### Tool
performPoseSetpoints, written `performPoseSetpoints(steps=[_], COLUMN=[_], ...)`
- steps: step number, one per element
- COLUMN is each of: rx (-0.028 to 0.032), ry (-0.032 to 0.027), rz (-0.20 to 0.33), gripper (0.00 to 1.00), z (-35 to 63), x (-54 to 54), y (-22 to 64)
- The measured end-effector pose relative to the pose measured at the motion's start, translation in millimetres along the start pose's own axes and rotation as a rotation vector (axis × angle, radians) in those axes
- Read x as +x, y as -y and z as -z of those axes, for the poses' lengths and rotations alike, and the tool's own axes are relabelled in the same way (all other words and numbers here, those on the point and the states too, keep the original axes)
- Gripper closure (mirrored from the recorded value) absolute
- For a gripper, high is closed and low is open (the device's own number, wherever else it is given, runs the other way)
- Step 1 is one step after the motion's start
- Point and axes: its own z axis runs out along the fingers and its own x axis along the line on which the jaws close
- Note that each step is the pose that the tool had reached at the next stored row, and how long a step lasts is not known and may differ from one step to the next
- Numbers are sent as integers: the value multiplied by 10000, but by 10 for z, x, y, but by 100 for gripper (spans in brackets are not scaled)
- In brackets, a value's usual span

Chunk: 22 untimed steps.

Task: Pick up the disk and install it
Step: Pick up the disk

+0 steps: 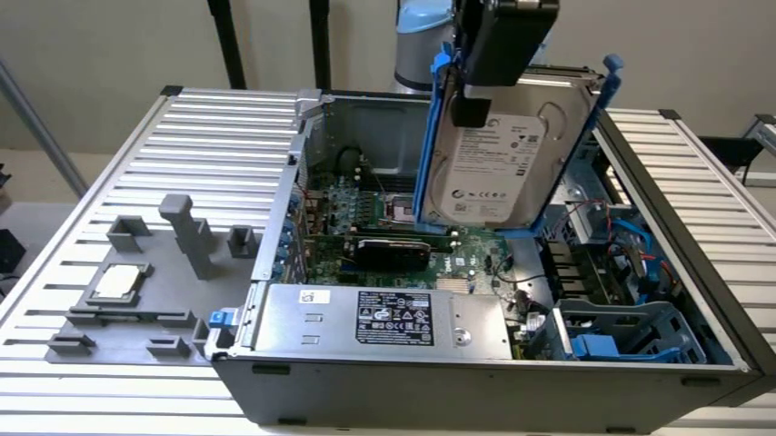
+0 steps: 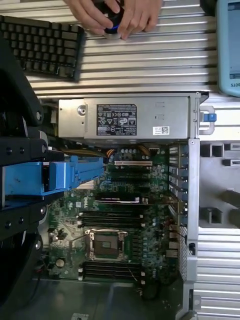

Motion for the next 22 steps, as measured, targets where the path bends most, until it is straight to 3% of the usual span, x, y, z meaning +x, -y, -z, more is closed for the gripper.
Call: performPoseSetpoints(steps=[11,22], rx=[0,0], ry=[0,-2], rz=[0,-1], gripper=[67,67], z=[-71,-112], x=[163,470], y=[472,775])
